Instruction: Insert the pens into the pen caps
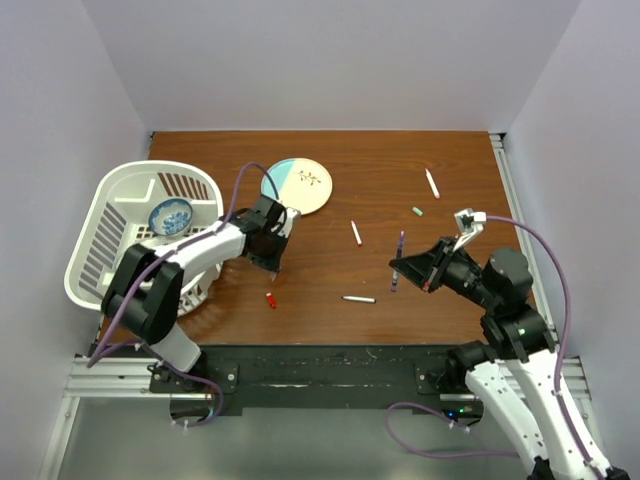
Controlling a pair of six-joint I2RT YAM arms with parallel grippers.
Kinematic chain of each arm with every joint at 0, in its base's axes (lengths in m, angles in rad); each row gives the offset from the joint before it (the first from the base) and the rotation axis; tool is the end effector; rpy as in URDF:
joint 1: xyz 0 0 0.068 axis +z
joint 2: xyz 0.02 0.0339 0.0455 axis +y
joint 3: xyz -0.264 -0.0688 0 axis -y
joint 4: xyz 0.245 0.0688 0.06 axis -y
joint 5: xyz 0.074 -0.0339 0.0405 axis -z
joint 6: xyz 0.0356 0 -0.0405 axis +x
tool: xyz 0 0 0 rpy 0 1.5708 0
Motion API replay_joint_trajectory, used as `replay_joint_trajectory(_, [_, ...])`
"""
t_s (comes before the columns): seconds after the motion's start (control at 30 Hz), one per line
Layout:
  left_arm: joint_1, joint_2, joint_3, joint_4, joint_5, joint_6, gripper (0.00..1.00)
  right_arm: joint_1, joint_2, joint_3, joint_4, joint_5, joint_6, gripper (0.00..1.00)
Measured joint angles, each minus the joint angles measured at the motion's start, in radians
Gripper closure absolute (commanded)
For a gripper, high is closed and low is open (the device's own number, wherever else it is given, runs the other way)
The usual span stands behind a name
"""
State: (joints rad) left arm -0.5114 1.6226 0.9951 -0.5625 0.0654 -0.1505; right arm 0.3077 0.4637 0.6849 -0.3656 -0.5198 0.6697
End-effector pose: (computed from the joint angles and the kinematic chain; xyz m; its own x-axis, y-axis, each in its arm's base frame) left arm 0.2674 -0.1527 0.1802 -0.8768 0.3205 -0.3584 0.3824 0.9167 -0.1157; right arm 0.1029 0.0512 0.3288 -0.5615 0.3869 -0.7315 -0.4882 0.5588 0.6703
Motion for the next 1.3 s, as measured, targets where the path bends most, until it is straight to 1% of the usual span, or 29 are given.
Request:
replay_joint_trajectory(0.2, [0.000, -0.177, -0.051, 0.099, 0.121, -0.080, 1.00, 0.013, 0.175, -0.053, 0.131, -0.077, 0.003, 1.00])
replay_joint_trajectory(0.33, [0.000, -0.328, -0.111, 0.228, 0.229, -0.196, 1.00, 0.083, 0.286, -0.112, 0.219, -0.059, 0.008, 1.00])
replay_joint_trajectory(0.43, [0.000, -0.467, -0.187, 0.366, 0.298, -0.318, 1.00, 0.194, 0.327, -0.145, 0.284, -0.027, 0.021, 1.00])
replay_joint_trajectory(0.53, [0.000, -0.625, -0.290, 0.552, 0.350, -0.457, 1.00, 0.338, 0.335, -0.178, 0.380, 0.036, 0.034, 1.00])
replay_joint_trajectory(0.63, [0.000, -0.723, -0.354, 0.691, 0.369, -0.566, 1.00, 0.458, 0.351, -0.180, 0.469, 0.090, 0.034, 1.00])
replay_joint_trajectory(0.7, [0.000, -0.743, -0.364, 0.740, 0.377, -0.607, 1.00, 0.500, 0.379, -0.180, 0.519, 0.111, 0.033, 1.00])
replay_joint_trajectory(0.93, [0.000, -0.746, -0.391, 0.869, 0.408, -0.706, 1.00, 0.572, 0.507, -0.180, 0.659, 0.146, 0.040, 1.00])
replay_joint_trajectory(1.13, [0.000, -0.765, -0.467, 0.982, 0.426, -0.793, 1.00, 0.591, 0.514, -0.180, 0.760, 0.188, 0.046, 1.00])
replay_joint_trajectory(1.3, [0.000, -0.772, -0.531, 1.067, 0.439, -0.871, 1.00, 0.591, 0.516, -0.180, 0.798, 0.207, 0.045, 1.00])
